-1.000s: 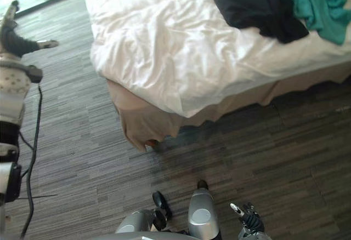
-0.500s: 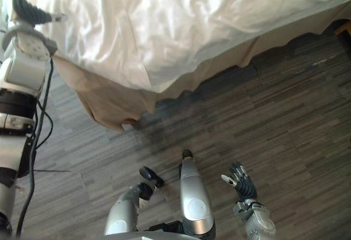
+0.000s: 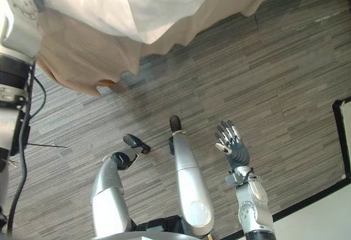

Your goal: Tidy the bed and pick cloth on bed and put in laundry

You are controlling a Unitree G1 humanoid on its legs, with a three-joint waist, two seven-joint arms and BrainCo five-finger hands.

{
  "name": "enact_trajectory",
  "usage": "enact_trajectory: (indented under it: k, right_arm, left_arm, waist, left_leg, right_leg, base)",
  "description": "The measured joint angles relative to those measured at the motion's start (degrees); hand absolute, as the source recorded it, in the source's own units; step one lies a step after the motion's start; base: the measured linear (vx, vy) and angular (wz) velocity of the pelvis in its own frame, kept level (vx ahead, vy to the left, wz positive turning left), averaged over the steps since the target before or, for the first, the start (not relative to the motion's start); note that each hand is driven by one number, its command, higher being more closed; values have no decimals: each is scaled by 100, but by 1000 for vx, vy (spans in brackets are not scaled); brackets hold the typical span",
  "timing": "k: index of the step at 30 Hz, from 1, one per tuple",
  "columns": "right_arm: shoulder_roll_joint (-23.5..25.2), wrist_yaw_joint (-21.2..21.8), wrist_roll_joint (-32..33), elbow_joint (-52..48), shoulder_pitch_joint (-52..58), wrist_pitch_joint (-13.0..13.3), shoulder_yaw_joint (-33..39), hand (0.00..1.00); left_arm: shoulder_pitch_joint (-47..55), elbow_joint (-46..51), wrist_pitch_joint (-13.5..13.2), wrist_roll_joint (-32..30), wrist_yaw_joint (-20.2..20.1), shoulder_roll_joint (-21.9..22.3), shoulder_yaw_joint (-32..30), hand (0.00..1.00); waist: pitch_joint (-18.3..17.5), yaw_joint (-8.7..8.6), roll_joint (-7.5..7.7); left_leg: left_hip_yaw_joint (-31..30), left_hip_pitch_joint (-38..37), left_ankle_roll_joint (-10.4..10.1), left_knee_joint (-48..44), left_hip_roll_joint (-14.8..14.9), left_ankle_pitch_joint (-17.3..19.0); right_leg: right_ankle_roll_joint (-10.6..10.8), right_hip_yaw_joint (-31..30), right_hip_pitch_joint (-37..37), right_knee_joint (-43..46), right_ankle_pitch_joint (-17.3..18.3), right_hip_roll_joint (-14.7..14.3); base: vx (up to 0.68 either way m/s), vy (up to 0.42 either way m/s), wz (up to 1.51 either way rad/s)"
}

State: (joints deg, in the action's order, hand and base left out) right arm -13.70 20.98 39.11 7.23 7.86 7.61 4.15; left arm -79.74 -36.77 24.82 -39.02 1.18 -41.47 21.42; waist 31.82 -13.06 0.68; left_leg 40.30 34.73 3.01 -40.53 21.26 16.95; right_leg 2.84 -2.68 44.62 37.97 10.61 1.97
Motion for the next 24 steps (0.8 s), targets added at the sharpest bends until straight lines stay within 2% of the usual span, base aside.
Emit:
enact_trajectory:
  k: [2, 4, 7, 9, 10, 12, 13, 14, 16, 18, 19, 21, 22, 24]
  right_arm:
    - [2, 47, -75, -86, 0, -107, 22, 0]
    - [2, 93, -191, -138, 10, -197, 78, 0]
    - [-25, 132, -354, -178, 159, -292, 280, 0]
    - [-66, 134, -489, -177, 258, -311, 317, 0]
    - [-94, 119, -630, -168, 416, -350, 386, 0]
    - [-95, 87, -689, -134, 541, -392, 404, 0]
    - [-99, 25, -690, -62, 677, -390, 415, 0]
    - [-98, -32, -701, 112, 761, -390, 420, 0]
    - [-91, -151, -832, 448, 863, -394, 436, 0]
    - [-48, -291, -1060, 882, 1058, -402, 539, 0]
    - [16, -338, -1160, 1099, 1147, -407, 642, 0]
    - [205, -438, -1368, 1842, 1293, -395, 1025, 0]
    - [226, -459, -1422, 2087, 1295, -396, 1132, 0]
    - [252, -553, -1684, 2882, 1334, -403, 1460, 0]
  left_arm:
    - [37, 22, -117, 11, -250, -138, 116, 100]
    - [231, 103, -351, 169, -421, -247, 141, 100]
    - [958, 222, -982, 1065, -758, -392, 105, 100]
    - [1294, 265, -1182, 1180, -855, -388, 89, 100]
    - [1801, 443, -1381, 1470, -963, -395, 30, 100]
    - [2277, 617, -1542, 1760, -1001, -393, -122, 100]
    - [2728, 770, -1697, 2031, -971, -388, -305, 100]
    - [3139, 882, -1805, 2219, -937, -379, -483, 100]
    - [3728, 1033, -1979, 2487, -844, -327, -819, 100]
    - [4509, 1289, -2205, 2926, -582, 156, -1443, 100]
    - [4846, 1391, -2330, 3065, -482, 417, -1674, 0]
    - [5659, 1392, -2487, 3330, -177, 1197, -2164, 0]
    - [5811, 1339, -2519, 3372, -71, 1413, -2260, 0]
    - [6216, 1046, -2521, 3552, 402, 2189, -2504, 0]
  waist:
    - [-3, -12, -21]
    - [-2, -7, -47]
    - [-37, 4, -152]
    - [-84, 15, -231]
    - [-131, 86, -308]
    - [-142, 134, -322]
    - [-257, 162, -373]
    - [-530, 176, -415]
    - [-897, 253, -440]
    - [-1186, 356, -451]
    - [-1369, 356, -457]
    - [-1730, 317, -472]
    - [-1780, 313, -475]
    - [-1946, 317, -543]
  left_leg:
    - [37, -61, 33, -28, -35, 18]
    - [101, -247, 56, -29, -62, 42]
    - [155, -914, 45, 300, -346, 15]
    - [154, -1111, 42, 469, -451, -26]
    - [159, -1440, 21, 775, -668, -133]
    - [140, -1790, 4, 1039, -831, -222]
    - [64, -1983, -19, 1212, -917, -272]
    - [7, -1986, -28, 1319, -972, -302]
    - [-33, -2087, -70, 1518, -1050, -369]
    - [-111, -2504, -152, 1867, -1186, -504]
    - [-188, -2642, -191, 2050, -1255, -556]
    - [-367, -3070, -319, 2554, -1436, -750]
    - [-409, -3181, -343, 2684, -1477, -802]
    - [-675, -3441, -460, 3085, -1546, -952]
  right_leg:
    - [65, -72, -43, 5, -44, 22]
    - [79, -127, -201, 6, -51, 43]
    - [169, -129, -795, -59, 9, 237]
    - [171, -117, -1000, -153, 10, 296]
    - [207, -90, -1305, -256, 34, 431]
    - [228, -27, -1651, -348, 70, 531]
    - [231, 84, -1909, -454, 96, 591]
    - [201, 187, -1955, -525, 123, 629]
    - [190, 288, -2116, -662, 136, 667]
    - [222, 482, -2623, -919, 162, 733]
    - [234, 597, -2807, -1045, 179, 761]
    - [261, 861, -3326, -1417, 196, 787]
    - [261, 908, -3447, -1509, 196, 785]
    - [262, 1103, -3820, -1819, 196, 719]
  base:
    - [-10, 71, -13]
    - [38, 43, -8]
    - [43, 4, 9]
    - [27, -31, 15]
    - [25, -39, 18]
    - [11, -54, 27]
    - [25, -76, 40]
    - [57, -69, 40]
    - [104, -53, 25]
    - [167, -53, 29]
    - [206, -58, 36]
    - [219, -72, 30]
    - [185, -76, 25]
    - [185, -90, 25]
